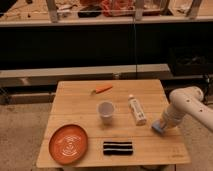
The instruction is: Place the white sponge in the ceramic cup
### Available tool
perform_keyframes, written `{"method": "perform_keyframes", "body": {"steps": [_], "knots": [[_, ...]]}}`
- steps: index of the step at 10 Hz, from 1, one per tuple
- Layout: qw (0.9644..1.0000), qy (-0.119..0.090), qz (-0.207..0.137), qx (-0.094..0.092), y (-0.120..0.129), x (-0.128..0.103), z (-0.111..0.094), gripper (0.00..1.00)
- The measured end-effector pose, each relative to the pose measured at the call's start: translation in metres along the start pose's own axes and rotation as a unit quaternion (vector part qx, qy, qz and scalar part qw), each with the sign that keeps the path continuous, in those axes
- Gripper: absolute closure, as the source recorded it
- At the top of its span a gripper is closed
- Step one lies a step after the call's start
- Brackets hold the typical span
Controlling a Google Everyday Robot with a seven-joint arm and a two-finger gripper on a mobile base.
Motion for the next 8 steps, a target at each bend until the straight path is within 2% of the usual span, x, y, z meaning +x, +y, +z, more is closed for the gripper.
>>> {"method": "perform_keyframes", "body": {"steps": [1,3,5,6,8], "knots": [[1.0,0.002,-0.006,-0.001,-0.004,-0.003,-0.004,1.0],[0.9997,0.01,-0.023,-0.003,-0.015,-0.012,-0.032,1.0],[0.9992,0.016,-0.036,-0.005,-0.028,-0.017,-0.05,1.0],[0.9987,0.02,-0.046,-0.007,-0.038,-0.02,-0.055,1.0],[0.9981,0.023,-0.056,-0.007,-0.042,-0.024,-0.062,1.0]]}}
